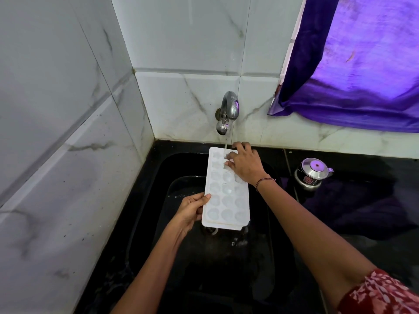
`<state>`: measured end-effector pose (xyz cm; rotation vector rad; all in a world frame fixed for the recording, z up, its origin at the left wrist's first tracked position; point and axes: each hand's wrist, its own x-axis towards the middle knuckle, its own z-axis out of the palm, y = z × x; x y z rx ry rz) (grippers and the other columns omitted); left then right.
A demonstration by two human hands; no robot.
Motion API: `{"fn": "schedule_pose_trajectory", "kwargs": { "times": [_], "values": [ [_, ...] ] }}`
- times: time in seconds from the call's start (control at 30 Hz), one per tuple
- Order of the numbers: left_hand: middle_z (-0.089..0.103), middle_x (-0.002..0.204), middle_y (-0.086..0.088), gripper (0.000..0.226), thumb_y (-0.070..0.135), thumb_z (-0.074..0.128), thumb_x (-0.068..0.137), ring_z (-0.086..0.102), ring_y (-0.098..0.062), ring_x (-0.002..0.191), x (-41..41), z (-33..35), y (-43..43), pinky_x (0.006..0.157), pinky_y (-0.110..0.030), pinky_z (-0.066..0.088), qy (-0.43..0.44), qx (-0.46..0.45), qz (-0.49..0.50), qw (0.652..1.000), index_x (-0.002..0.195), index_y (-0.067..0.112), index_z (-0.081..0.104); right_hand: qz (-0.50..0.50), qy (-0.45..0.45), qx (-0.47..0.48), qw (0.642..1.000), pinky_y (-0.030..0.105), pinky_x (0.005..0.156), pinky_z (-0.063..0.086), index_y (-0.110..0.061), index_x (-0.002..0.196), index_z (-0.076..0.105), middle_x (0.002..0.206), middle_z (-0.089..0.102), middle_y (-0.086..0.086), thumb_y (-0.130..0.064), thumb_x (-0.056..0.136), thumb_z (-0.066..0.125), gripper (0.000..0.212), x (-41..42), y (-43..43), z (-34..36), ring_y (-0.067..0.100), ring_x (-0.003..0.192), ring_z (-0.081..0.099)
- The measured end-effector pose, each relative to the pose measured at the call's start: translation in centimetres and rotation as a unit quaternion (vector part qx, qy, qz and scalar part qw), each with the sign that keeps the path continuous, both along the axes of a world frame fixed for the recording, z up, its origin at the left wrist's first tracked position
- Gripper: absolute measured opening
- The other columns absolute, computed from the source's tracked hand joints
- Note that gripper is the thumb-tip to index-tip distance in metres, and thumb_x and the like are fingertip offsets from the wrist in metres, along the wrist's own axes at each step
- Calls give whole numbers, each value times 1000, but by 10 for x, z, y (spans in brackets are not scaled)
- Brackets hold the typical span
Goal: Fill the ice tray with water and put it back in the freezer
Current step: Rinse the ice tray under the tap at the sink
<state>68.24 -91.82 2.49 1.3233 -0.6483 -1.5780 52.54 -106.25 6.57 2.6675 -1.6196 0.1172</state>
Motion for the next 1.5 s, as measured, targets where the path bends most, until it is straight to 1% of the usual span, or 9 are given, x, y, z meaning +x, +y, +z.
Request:
{"fn": "schedule_pose_trajectory", "kwargs": {
  "times": [0.17,0.33,0.43,0.57,0.9,1.03,1.13,1.27,1.5],
  "values": [
    [73,70,3,20,12,57,90,66,-8,57,0,0,1,52,-24,54,-5,1,4,1000,108,7,66,21,26,24,999,44,105,33,-31,135,47,149,26,3,-43,98,37,40,-1,-2,0,27,136,21],
    [73,72,4,20,14,58,89,68,-8,61,-2,0,1,54,-24,54,-8,4,-1,1000,107,11,66,26,71,-20,997,42,101,34,-24,134,47,148,27,5,-41,97,40,41,4,0,-2,28,136,22],
    [74,73,4,18,14,58,90,69,-9,62,-2,0,1,55,-25,55,-7,4,3,1000,105,13,67,22,25,10,999,43,102,35,-24,132,47,146,29,5,-38,96,46,39,4,-2,1,28,134,24],
    [74,73,3,14,14,58,90,69,-9,63,-3,1,-2,57,-27,56,-5,2,3,1000,100,16,67,17,-99,13,995,42,98,38,-21,133,39,140,35,3,-36,93,50,44,3,1,4,25,129,31],
    [73,70,2,20,14,56,91,68,-8,60,-12,7,-9,56,-25,57,1,-1,-22,1000,107,7,65,25,-39,9,999,46,106,29,-36,129,52,148,30,2,-45,96,39,36,-4,-3,3,27,137,21],
    [70,62,5,24,12,54,92,64,-4,51,-15,5,-7,51,-22,54,-4,-1,-41,999,113,4,62,18,-34,11,999,45,107,28,-33,125,55,149,29,2,-47,96,40,36,-8,-6,6,28,138,20],
    [72,67,4,22,13,54,92,67,-6,58,-15,3,-7,53,-23,55,5,-1,-40,999,111,6,63,42,-31,19,998,45,107,28,-35,127,54,149,29,1,-46,96,41,36,-9,-6,6,27,138,20],
    [73,71,2,21,13,55,92,68,-8,61,-13,1,-9,54,-24,55,8,4,-36,999,110,6,63,4,-51,14,999,47,107,27,-32,127,53,148,30,2,-48,95,40,38,-8,-4,3,27,136,22],
    [73,73,0,20,14,55,91,67,-10,62,-11,-1,-8,57,-25,56,1,5,-44,999,108,9,65,11,-19,10,1000,46,107,27,-35,126,55,147,31,1,-54,95,34,42,-3,2,-3,25,135,24]
  ]
}}
